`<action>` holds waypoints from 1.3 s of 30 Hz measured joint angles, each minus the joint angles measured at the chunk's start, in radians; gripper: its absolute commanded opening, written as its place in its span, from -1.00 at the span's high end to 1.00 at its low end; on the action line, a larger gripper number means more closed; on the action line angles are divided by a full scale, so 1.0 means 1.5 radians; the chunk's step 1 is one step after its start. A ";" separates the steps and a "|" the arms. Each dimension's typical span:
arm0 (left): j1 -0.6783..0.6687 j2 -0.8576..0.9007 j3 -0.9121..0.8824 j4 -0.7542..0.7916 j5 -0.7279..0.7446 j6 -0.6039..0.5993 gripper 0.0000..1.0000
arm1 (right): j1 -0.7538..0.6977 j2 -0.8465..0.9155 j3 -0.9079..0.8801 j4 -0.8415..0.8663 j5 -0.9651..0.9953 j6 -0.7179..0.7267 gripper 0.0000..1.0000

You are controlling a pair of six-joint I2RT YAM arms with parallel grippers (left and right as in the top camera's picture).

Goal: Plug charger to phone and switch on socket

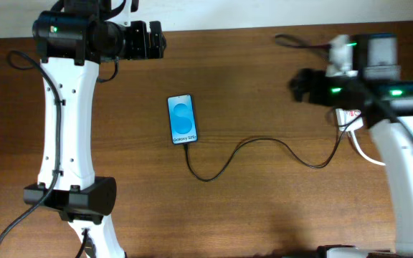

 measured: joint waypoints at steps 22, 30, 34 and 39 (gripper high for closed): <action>0.000 0.000 0.000 -0.001 0.000 0.000 -0.98 | -0.507 0.280 0.059 0.206 -0.154 0.016 -0.97; 0.000 0.000 0.000 -0.001 0.000 0.000 -0.98 | -0.418 0.387 0.059 0.219 -0.107 -0.011 -0.97; 0.000 0.000 0.000 -0.001 0.000 0.000 -0.98 | -0.418 0.406 0.059 0.212 -0.102 -0.016 -0.97; 0.000 0.000 0.000 -0.001 0.000 0.000 -0.99 | -0.418 0.406 0.059 0.212 -0.091 -0.014 -0.97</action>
